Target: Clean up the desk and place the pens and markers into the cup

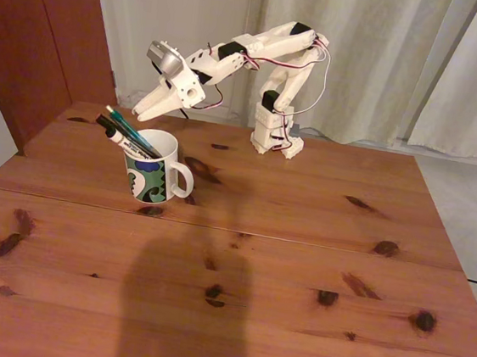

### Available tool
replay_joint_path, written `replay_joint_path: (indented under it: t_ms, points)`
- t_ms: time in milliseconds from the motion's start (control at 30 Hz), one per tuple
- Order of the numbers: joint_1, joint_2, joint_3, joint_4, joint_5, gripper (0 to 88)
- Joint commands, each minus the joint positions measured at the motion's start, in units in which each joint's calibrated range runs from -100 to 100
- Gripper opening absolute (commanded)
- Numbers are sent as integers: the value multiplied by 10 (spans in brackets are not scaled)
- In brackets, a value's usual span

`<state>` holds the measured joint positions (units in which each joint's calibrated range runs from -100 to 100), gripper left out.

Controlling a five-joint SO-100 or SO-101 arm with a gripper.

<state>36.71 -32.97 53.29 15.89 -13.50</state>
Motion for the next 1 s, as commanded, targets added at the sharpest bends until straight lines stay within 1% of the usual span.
replay_joint_path:
  t_ms: [0,167,233,333,400,467,600,667,767,833,967]
  points:
    - [-2,-6,-4,-17,5,181]
    - [-6,-8,-4,-17,5,179]
    - [-9,-10,-4,-17,5,137]
    - [-48,-34,-4,-11,5,0]
    - [-73,-59,5,-1,5,15]
    - [-97,-89,20,25,5,8]
    - [-154,-176,52,133,14,8]
    - [-184,-222,76,212,35,8]
    - [-242,-289,125,335,86,8]
    - [-279,-326,165,407,111,8]
    - [-343,-397,232,507,129,8]
